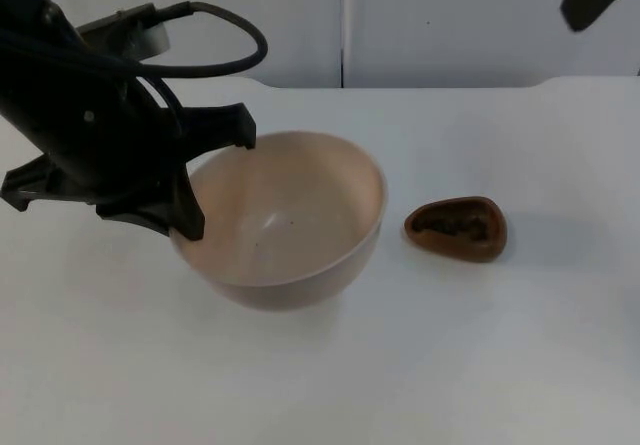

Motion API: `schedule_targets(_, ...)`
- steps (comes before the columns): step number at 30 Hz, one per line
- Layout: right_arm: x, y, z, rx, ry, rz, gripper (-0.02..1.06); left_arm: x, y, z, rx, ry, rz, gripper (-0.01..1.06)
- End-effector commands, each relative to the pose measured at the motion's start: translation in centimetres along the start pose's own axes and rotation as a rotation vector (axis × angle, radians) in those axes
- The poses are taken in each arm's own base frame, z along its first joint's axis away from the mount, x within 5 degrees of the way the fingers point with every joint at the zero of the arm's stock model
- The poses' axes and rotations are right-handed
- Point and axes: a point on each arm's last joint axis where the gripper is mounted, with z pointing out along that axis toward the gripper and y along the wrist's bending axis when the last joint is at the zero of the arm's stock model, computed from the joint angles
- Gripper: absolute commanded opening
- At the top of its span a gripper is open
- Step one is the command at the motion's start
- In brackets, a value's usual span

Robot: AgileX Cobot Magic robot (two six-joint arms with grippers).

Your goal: Pick up the bowl with the left hand and pour the coffee beans from the cup into the bowl with the right hand.

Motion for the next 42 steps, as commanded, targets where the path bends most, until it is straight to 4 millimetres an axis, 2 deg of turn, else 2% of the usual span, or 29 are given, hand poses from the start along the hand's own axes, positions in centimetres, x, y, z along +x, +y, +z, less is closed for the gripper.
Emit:
schedule_targets(1,-0.8,0.4,1.6,0.048,0.029,0.030,1.05,-0.3,-0.2,-0.4,0.015,-0.025,-0.017,0.00)
schedule_targets(2,-0.8,0.4,1.6,0.048,0.029,0.030,1.05,-0.3,-0.2,-0.4,0.015,-0.025,-0.017,0.00)
schedule_targets(6,-1.3,-0.1,4.0,0.120,0.062,0.082,1.05,-0.3,-0.2,-0.4,0.017,-0.025,-0.020,0.00)
schedule_targets(11,-1.4,-0.4,6.0,0.164,0.091,0.116,1.05,-0.3,-0.2,-0.4,0.019,-0.029,-0.022,0.00)
schedule_targets(22,-1.5,-0.2,9.1,0.167,0.116,0.170,1.05,-0.3,-0.3,-0.4,0.024,-0.033,-0.028,0.00)
schedule_targets(27,-1.3,-0.3,12.1,0.180,0.155,0.206,1.03,-0.3,-0.3,-0.4,0.025,-0.033,-0.030,0.00)
schedule_targets(38,-2.8,-0.1,15.3,0.180,0.150,0.231,0.99,-0.3,-0.3,-0.4,0.025,-0.033,-0.030,0.00)
schedule_targets(42,-2.6,-0.3,16.7,0.204,0.158,0.269,0.97,-0.4,-0.3,-0.5,0.027,-0.037,-0.033,0.00)
